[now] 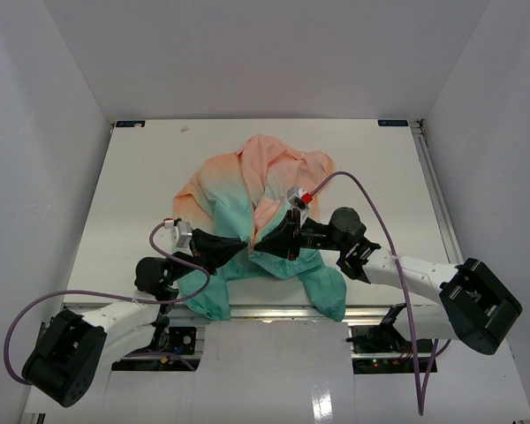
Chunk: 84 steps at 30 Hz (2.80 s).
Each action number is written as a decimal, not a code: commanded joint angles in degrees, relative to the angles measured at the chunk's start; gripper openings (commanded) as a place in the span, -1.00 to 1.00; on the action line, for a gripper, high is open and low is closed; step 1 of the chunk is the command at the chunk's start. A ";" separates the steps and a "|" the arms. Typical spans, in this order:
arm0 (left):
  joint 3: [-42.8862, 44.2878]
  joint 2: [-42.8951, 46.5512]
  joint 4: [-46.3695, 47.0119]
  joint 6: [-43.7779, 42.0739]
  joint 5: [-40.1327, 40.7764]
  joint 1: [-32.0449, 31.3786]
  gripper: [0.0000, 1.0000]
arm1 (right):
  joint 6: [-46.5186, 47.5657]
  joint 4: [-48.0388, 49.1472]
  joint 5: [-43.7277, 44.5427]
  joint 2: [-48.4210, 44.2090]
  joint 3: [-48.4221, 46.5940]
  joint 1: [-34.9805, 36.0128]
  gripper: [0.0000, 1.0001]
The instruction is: Zip up the jacket
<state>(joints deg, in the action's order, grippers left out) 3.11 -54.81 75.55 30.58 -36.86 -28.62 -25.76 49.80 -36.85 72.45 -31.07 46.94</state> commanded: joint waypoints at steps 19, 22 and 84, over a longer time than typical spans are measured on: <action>-4.40 2.66 28.78 -3.89 -0.17 -0.41 -1.00 | -1.34 4.25 0.78 -2.37 0.34 -0.15 -0.84; -4.51 2.78 28.69 -4.10 0.04 -0.38 -1.00 | -1.39 4.25 0.33 -1.92 0.31 -0.18 -0.84; -3.55 1.83 28.81 -2.75 -11.60 -0.73 -1.00 | -8.59 5.69 -7.75 -2.11 -1.35 -5.86 -0.85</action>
<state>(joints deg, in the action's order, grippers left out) 3.11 -51.95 75.82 26.75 -43.77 -29.09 -34.08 54.01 -43.69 71.75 -30.94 42.84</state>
